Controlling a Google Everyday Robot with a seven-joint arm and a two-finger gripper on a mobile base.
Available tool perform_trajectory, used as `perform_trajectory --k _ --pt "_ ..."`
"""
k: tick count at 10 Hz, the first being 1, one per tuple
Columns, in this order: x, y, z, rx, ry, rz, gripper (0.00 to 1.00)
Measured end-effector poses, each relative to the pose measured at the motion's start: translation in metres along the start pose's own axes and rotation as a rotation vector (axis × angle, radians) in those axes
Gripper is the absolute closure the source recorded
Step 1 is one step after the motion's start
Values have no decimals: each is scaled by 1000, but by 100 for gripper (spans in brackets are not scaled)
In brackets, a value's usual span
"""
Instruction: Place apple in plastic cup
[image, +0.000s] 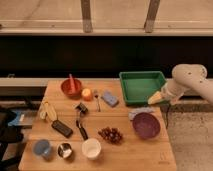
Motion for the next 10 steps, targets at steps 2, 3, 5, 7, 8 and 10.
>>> perform_trajectory --k 2,3,5,7,8,10 --pt "-26 14 -5 5 -19 -71 20" --pt "-39 29 -5 8 -17 -116 20" --pt "-63 66 -2 15 -13 -214 20" --pt "-84 124 5 19 0 -355 20" --pt "-88 139 7 23 7 -397 20" --pt "-97 193 15 20 13 -518 20"
